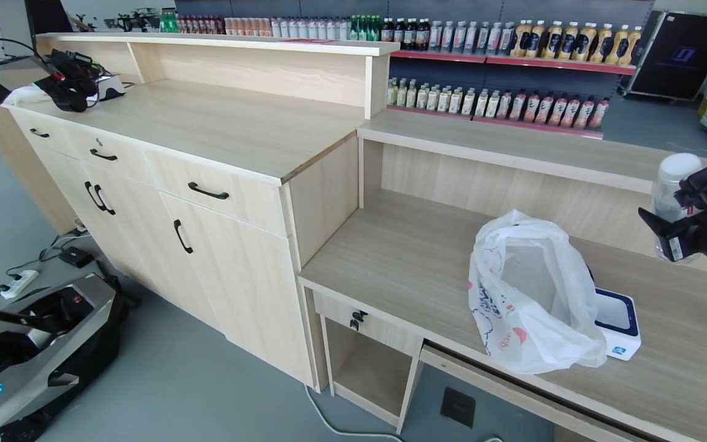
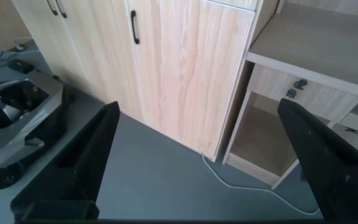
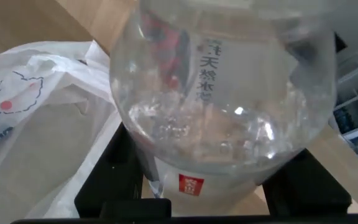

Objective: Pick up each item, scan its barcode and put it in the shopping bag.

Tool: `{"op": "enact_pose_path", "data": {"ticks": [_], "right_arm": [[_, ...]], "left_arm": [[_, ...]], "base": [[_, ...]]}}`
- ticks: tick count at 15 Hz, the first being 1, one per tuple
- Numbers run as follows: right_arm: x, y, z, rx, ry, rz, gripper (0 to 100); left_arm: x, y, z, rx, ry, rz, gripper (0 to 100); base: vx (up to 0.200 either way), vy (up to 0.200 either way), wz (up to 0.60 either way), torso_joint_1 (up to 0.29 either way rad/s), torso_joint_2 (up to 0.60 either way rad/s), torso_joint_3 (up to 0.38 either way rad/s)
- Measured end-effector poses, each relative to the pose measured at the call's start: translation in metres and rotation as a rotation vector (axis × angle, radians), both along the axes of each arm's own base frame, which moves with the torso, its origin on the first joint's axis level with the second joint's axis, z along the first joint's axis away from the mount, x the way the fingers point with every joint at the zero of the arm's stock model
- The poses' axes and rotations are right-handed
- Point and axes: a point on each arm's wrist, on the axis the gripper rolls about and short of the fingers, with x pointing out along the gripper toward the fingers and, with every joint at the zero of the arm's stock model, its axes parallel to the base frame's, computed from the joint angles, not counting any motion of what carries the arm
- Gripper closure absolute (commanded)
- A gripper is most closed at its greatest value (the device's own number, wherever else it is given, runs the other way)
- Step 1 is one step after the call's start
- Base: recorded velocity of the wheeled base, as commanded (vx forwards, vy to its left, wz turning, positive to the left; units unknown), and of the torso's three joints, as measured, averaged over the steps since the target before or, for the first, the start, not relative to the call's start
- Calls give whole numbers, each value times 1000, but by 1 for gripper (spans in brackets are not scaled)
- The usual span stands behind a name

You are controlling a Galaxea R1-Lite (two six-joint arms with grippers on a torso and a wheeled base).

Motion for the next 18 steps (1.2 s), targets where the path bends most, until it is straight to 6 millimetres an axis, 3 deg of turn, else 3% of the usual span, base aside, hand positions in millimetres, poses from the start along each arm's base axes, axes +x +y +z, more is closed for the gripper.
{"op": "enact_pose_path", "data": {"ticks": [7, 18], "right_arm": [[33, -6, -45, -113, 41, 74, 100], [62, -9, -89, -152, -37, 288, 100]], "left_arm": [[0, 0, 0, 0, 0, -1, 0], [0, 0, 0, 0, 0, -1, 0]], "base": [[0, 0, 0, 0, 0, 0], [0, 0, 0, 0, 0, 0]]}}
